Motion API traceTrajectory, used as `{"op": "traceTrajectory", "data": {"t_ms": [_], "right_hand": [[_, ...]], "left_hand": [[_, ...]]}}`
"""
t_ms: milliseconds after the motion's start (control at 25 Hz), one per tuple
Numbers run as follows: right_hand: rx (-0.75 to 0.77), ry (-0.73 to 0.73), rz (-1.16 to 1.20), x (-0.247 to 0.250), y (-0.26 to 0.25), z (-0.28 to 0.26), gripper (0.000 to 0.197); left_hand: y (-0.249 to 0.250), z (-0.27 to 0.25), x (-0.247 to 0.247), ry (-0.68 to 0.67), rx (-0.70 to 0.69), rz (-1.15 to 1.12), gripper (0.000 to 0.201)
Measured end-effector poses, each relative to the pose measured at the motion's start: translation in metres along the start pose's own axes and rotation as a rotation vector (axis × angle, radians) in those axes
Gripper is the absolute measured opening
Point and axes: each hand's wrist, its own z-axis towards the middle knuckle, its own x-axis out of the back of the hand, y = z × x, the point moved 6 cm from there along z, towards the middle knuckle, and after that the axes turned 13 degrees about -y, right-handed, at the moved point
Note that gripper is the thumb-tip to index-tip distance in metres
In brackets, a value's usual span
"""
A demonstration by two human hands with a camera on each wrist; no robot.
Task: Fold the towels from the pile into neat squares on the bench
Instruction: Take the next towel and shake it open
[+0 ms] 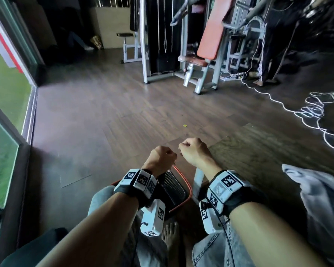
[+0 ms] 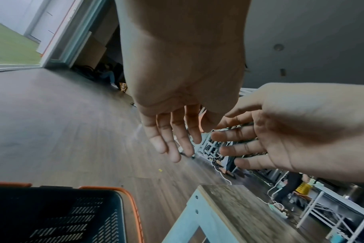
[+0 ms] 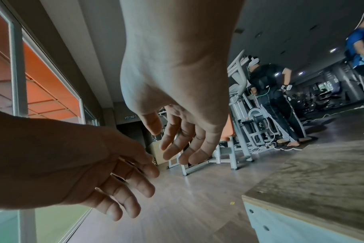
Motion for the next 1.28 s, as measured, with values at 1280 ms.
{"op": "traceTrajectory", "data": {"t_ms": [1280], "right_hand": [[-0.757,0.553,-0.005,0.111,0.334,-0.27,0.027]], "left_hand": [[0.14,-0.018,-0.409,-0.906,-0.47,0.651,0.08]]}}
